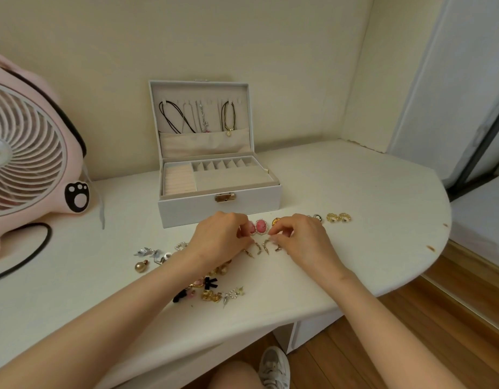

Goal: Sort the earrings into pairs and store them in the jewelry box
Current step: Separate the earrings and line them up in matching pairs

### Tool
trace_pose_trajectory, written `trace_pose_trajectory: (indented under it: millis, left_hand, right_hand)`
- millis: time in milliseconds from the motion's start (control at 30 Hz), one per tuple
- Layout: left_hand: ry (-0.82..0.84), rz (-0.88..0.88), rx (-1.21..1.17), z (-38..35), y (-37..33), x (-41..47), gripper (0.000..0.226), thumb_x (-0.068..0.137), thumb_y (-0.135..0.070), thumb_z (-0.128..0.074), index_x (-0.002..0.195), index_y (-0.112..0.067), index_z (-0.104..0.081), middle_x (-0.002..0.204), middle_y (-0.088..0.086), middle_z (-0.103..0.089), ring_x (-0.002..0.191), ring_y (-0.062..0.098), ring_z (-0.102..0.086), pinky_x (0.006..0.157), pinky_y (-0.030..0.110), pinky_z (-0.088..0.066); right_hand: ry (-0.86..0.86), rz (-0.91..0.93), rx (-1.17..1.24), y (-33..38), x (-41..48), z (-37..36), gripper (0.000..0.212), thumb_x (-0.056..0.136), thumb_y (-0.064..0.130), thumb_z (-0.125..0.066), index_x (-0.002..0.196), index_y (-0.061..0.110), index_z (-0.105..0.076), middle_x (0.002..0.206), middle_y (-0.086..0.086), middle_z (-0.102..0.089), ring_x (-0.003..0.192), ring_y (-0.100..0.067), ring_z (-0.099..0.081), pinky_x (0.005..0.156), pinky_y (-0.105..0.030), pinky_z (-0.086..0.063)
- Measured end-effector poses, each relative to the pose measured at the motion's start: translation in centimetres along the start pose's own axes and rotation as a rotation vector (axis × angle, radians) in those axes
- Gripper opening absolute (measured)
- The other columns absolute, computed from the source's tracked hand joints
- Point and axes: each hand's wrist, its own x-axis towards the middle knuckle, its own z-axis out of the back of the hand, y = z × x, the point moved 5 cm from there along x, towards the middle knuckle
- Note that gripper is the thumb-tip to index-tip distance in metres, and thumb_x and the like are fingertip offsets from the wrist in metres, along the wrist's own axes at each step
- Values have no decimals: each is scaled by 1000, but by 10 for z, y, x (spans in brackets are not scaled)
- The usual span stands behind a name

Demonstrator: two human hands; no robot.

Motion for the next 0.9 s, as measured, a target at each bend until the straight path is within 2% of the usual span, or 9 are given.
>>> trace_pose_trajectory:
  millis: [100,267,400,500,567,700,767,833,900]
  left_hand:
    - [-3,-11,7,-1,0,0,13,86,-28,-59,80,-25,-49,78,-9,-56,74,14,-50,64,24,-36]
    - [-23,-10,1,1,1,-1,12,88,-29,-57,80,-23,-51,74,-9,-55,72,14,-50,62,25,-35]
    - [-38,-39,-71,16,12,-12,11,88,-30,-59,82,-21,-57,72,-11,-58,63,6,-51,58,21,-37]
    - [-20,-77,-158,30,21,-24,6,87,-27,-61,83,-23,-61,75,-12,-63,68,2,-56,62,16,-43]
    - [-31,-72,-203,40,28,-32,4,87,-24,-62,83,-23,-62,74,-12,-64,68,3,-58,62,10,-42]
    - [-97,-23,-253,58,42,-44,4,84,-18,-65,81,-18,-66,71,-10,-65,73,-3,-57,62,5,-40]
    - [-102,7,-245,62,50,-47,6,83,-19,-66,77,-18,-66,69,-9,-66,66,-6,-57,59,6,-40]
    - [-107,37,-218,64,57,-50,13,81,-26,-67,72,-18,-63,67,-8,-67,61,1,-58,55,10,-40]
    - [-124,75,-202,66,64,-51,22,78,-33,-69,67,-16,-60,64,-5,-66,59,8,-58,55,17,-42]
  right_hand:
    - [6,7,-7,1,-2,-2,8,79,18,-71,86,21,-74,77,2,-60,78,-18,-60,75,-30,-47]
    - [-1,19,-19,5,-5,1,11,81,18,-70,89,24,-73,83,1,-62,82,-15,-58,75,-29,-45]
    - [-36,79,14,15,-11,9,9,81,21,-70,87,26,-73,83,6,-60,72,-8,-56,73,-26,-44]
    - [-11,121,88,26,-18,10,9,80,21,-71,87,26,-73,77,12,-55,62,0,-49,70,-21,-41]
    - [18,145,125,32,-23,8,8,80,22,-71,86,26,-74,76,13,-56,62,3,-49,68,-18,-38]
    - [130,188,195,43,-32,-3,8,83,20,-68,88,24,-74,79,16,-57,81,24,-47,74,-9,-35]
    - [175,203,187,47,-34,-9,10,85,21,-67,92,25,-73,87,12,-62,99,18,-49,89,-12,-37]
    - [193,209,179,50,-34,-16,12,86,21,-65,94,26,-72,91,10,-65,112,9,-47,107,-25,-34]
    - [199,212,168,53,-33,-22,13,86,22,-64,95,27,-72,96,7,-66,128,-3,-41,112,-29,-28]
